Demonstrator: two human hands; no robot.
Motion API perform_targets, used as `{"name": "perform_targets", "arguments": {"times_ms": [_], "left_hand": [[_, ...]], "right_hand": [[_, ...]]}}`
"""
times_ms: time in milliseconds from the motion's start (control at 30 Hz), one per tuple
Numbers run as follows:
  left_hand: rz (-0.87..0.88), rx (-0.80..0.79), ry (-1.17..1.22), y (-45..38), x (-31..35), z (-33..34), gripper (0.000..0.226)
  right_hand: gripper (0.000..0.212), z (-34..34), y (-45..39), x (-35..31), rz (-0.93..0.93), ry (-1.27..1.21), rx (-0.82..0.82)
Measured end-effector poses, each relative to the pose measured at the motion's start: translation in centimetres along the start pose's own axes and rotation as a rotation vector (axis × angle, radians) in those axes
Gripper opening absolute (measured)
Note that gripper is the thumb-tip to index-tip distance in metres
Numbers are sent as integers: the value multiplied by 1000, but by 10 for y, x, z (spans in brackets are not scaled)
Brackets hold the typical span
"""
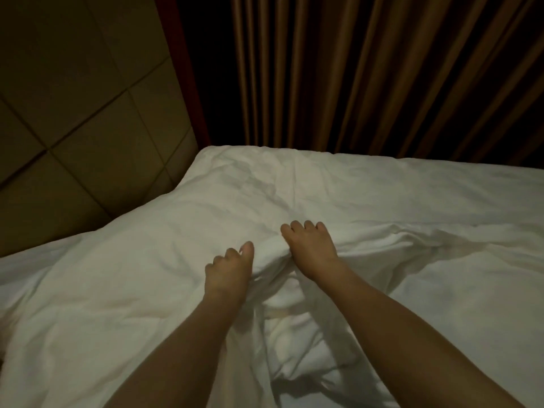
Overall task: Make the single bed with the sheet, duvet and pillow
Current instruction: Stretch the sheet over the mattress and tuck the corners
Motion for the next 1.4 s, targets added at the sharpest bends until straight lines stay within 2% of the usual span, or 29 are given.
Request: {"name": "perform_targets", "arguments": {"times_ms": [100,133,200,267,333,467,600,900,1033,1200,1267,1333,1400], "left_hand": [[48,142,-104,-21,-2,-57,50],[73,78,-111,-30,0,-65,45],[119,58,-126,-50,4,-97,37],[135,155,-139,-78,10,-139,34],[173,219,-163,-102,22,-178,33],[192,234,-159,-140,43,-216,36],[202,172,-130,-170,46,-182,38],[142,-52,-138,-214,13,-77,31],[129,-66,-100,-240,12,-76,32],[194,52,-142,-291,32,-103,46],[200,120,-189,-305,37,-114,43],[163,129,-198,-315,33,-117,37],[90,34,-145,-316,19,-99,37]], "right_hand": [[37,-25,-17,18,42,-31,51],[39,-38,-24,26,67,-29,88],[40,-61,-40,43,98,-41,95],[40,-83,-57,65,138,-73,91],[39,-108,-73,92,209,-77,165],[35,-132,-99,133,284,-19,208],[40,-99,-119,139,256,-39,137],[40,26,-152,97,178,-183,-104],[42,29,-180,109,151,-131,-31],[46,13,-207,154,211,-70,72],[50,12,-214,165,232,-62,95],[51,20,-218,168,265,-63,82],[49,43,-214,157,298,-62,-18]]}}
Point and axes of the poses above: each hand's wrist, its own y-axis away from the middle knuckle, its own z-axis out of the palm, x = y × z, the point moved 7 cm from there along -y, towards the middle knuckle, and after that the axes turned 5 degrees about -z, right-handed, at the moved point
